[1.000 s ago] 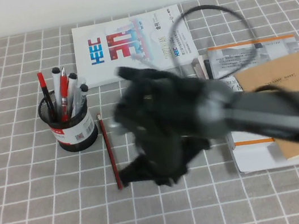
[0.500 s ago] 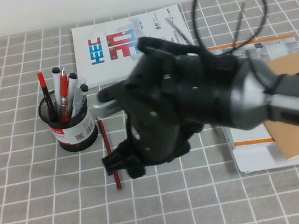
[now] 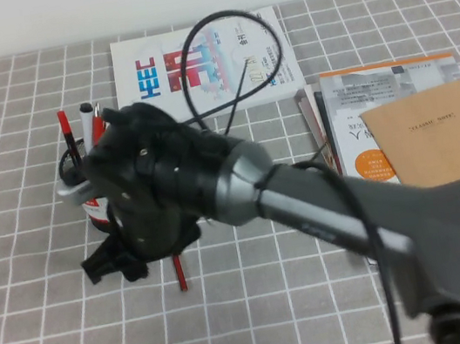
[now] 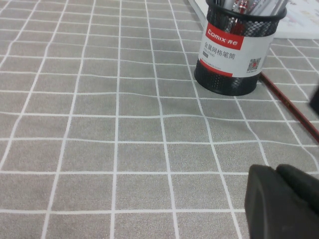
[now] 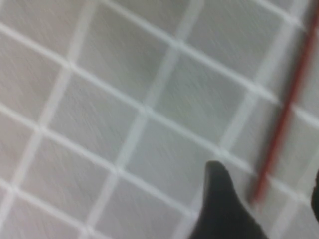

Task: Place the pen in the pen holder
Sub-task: Pick up the pen on the table

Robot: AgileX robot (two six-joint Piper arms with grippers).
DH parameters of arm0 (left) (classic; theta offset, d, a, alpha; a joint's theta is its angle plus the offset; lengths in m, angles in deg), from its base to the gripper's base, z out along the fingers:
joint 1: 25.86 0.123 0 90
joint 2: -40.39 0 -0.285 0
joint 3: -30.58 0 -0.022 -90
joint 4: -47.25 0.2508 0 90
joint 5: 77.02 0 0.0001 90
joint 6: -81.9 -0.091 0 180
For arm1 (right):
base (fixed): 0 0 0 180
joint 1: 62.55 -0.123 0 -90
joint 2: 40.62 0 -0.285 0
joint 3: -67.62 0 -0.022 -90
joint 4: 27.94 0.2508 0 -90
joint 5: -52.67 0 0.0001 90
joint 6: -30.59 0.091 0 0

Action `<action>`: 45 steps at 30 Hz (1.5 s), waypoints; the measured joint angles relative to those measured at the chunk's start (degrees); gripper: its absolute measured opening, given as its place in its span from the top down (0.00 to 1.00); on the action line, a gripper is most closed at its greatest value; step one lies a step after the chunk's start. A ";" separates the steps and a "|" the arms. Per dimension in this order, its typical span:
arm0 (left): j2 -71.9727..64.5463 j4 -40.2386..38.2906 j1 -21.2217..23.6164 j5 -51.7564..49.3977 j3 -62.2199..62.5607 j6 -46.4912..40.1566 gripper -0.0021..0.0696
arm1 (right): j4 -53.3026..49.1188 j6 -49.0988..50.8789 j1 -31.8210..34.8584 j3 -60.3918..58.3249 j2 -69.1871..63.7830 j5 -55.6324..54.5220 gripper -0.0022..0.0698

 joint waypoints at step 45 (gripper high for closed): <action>0.00 0.00 0.00 0.00 0.00 0.00 0.98 | -0.03 -0.06 5.06 8.06 -7.94 1.01 0.97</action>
